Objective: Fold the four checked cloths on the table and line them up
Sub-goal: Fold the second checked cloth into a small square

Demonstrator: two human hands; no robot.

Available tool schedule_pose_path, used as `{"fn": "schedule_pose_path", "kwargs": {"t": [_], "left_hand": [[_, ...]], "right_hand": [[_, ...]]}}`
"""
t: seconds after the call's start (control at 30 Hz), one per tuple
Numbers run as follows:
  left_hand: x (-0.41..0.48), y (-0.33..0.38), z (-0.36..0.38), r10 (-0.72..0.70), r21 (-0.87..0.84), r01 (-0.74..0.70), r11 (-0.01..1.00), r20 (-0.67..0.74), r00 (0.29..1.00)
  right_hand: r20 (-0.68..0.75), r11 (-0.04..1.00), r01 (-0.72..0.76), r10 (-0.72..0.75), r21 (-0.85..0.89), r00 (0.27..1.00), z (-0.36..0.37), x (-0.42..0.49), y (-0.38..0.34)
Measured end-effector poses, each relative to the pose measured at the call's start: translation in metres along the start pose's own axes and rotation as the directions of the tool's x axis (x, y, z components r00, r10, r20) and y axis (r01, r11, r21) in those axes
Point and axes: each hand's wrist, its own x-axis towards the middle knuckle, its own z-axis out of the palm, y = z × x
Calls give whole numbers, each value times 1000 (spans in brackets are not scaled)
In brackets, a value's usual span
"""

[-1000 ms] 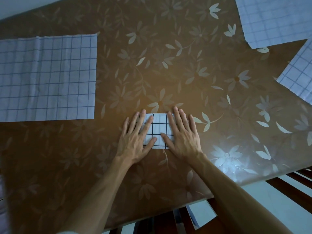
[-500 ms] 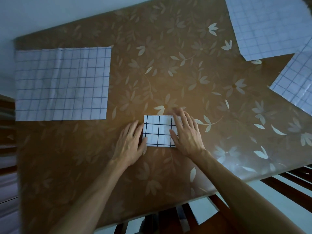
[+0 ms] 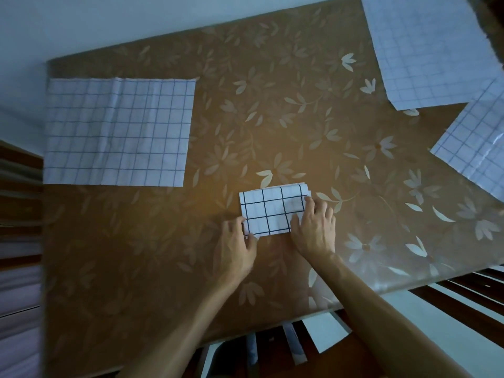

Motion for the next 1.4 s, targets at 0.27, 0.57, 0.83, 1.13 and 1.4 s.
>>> {"fn": "schedule_pose_path", "kwargs": {"t": [0.27, 0.57, 0.83, 1.13, 1.4], "left_hand": [[36, -57, -66, 20, 129, -3, 992, -124, 992], [124, -164, -141, 153, 464, -83, 882, -114, 982], [146, -208, -149, 236, 465, -194, 864, -32, 971], [114, -227, -147, 308, 466, -276, 841, 8, 951], [42, -217, -144, 394, 412, -371, 832, 31, 919]], "right_hand": [[18, 937, 346, -345, -48, 938, 12, 11, -78], [144, 883, 470, -465, -6, 874, 70, 20, -223], [267, 894, 446, -421, -41, 867, 97, 32, -297], [-110, 879, 469, -476, -85, 873, 118, 8, -278], [80, 908, 418, -414, -30, 907, 93, -65, -273]]}}
